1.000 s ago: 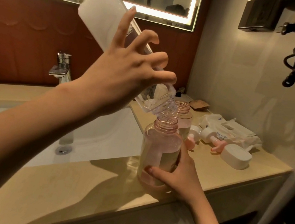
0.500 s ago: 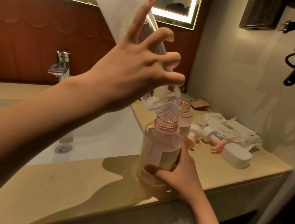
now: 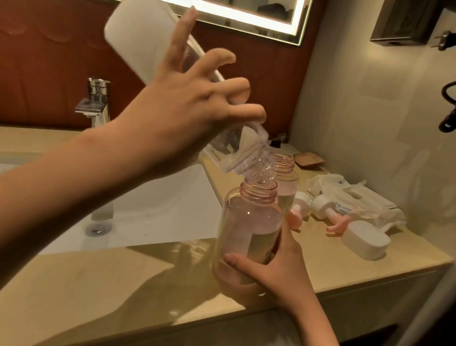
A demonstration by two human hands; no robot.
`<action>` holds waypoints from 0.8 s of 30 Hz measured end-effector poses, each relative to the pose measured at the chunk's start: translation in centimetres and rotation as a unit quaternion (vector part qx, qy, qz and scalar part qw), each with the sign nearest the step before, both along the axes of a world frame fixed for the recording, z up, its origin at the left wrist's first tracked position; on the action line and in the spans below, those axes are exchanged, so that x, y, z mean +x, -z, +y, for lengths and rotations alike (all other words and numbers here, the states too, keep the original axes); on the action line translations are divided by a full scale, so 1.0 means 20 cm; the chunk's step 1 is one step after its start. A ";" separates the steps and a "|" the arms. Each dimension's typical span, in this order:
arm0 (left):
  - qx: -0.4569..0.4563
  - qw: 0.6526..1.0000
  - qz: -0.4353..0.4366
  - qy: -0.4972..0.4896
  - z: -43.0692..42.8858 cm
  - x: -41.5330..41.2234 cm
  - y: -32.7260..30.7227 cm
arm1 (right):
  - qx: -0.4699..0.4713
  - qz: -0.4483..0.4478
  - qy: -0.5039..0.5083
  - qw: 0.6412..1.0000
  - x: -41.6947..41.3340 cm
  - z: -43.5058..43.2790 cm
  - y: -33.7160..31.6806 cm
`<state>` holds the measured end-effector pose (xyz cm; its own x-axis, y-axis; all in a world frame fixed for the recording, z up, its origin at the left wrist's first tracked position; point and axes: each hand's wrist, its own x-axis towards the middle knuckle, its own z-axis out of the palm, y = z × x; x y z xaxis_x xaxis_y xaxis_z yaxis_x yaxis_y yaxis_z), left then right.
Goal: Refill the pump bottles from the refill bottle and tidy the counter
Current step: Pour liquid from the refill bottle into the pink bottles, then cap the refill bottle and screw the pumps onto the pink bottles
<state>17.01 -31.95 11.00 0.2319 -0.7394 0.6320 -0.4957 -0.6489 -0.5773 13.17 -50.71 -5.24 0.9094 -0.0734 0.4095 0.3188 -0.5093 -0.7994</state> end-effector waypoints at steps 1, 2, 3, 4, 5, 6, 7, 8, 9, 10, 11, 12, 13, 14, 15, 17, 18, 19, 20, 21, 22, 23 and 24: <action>-0.007 1.000 0.007 -0.015 0.02 0.00 0.02 | 0.003 0.000 0.000 1.000 0.00 0.00 0.00; -0.014 0.999 0.018 -0.030 0.03 0.01 0.04 | 0.005 0.002 -0.001 1.000 0.00 0.00 0.00; -0.019 0.998 0.031 -0.045 0.05 0.01 0.06 | 0.005 0.005 -0.001 1.000 0.00 0.01 0.00; -0.025 0.997 0.046 -0.059 0.07 0.02 0.09 | 0.005 0.009 0.000 1.000 0.00 0.01 0.00; -0.032 0.995 0.063 -0.072 0.09 0.02 0.12 | 0.005 0.013 0.001 1.000 0.00 0.01 -0.01; -0.043 0.992 0.084 -0.082 0.11 0.02 0.15 | 0.005 0.015 0.003 1.000 0.00 0.01 -0.01; -0.058 0.989 0.109 -0.086 0.13 0.03 0.18 | 0.005 0.016 0.006 1.000 0.00 0.01 -0.01; -0.077 0.984 0.137 -0.086 0.14 0.02 0.21 | 0.006 0.017 0.007 1.000 0.00 0.01 -0.01; -0.099 0.978 0.165 -0.080 0.15 0.02 0.24 | 0.006 0.018 0.009 1.000 0.00 0.01 -0.01; -0.125 0.971 0.193 -0.070 0.17 0.02 0.28 | 0.004 0.016 0.010 1.000 0.00 0.01 -0.01; -0.156 0.961 0.223 -0.056 0.18 0.01 0.30 | 0.004 0.014 0.011 1.000 0.00 0.01 -0.01; -0.193 0.946 0.258 -0.036 0.19 0.01 0.33 | 0.003 0.011 0.011 1.000 0.00 0.01 -0.01; -0.234 0.926 0.295 -0.012 0.20 0.00 0.35 | 0.002 0.011 0.012 1.000 0.00 0.01 -0.01; -0.274 0.903 0.330 0.012 0.21 -0.01 0.37 | -0.001 0.013 0.013 1.000 0.00 0.01 -0.01; -0.311 0.879 0.360 0.032 0.21 -0.01 0.39 | -0.003 0.015 0.015 1.000 0.00 0.01 -0.01; -0.378 0.834 0.397 0.064 0.21 -0.02 0.42 | -0.006 0.017 0.018 1.000 -0.01 0.01 -0.01; -0.409 0.812 0.409 0.078 0.20 -0.02 0.43 | -0.007 0.018 0.018 1.000 -0.01 0.01 -0.01; -0.438 0.790 0.419 0.092 0.20 -0.02 0.44 | -0.007 0.019 0.017 1.000 -0.01 0.01 -0.01; -0.463 0.769 0.428 0.107 0.20 -0.02 0.46 | -0.008 0.021 0.015 1.000 -0.01 0.01 -0.01; -0.481 0.751 0.436 0.122 0.20 -0.01 0.47 | -0.007 0.022 0.014 1.000 0.00 0.01 -0.01; -0.492 0.738 0.441 0.137 0.19 -0.01 0.49 | -0.006 0.022 0.015 1.000 0.00 0.01 -0.01; -0.500 0.729 0.444 0.149 0.19 -0.01 0.51 | -0.004 0.021 0.017 1.000 0.00 0.01 -0.01; -0.506 0.722 0.446 0.158 0.19 -0.01 0.53 | 0.000 0.020 0.015 1.000 0.00 0.00 -0.01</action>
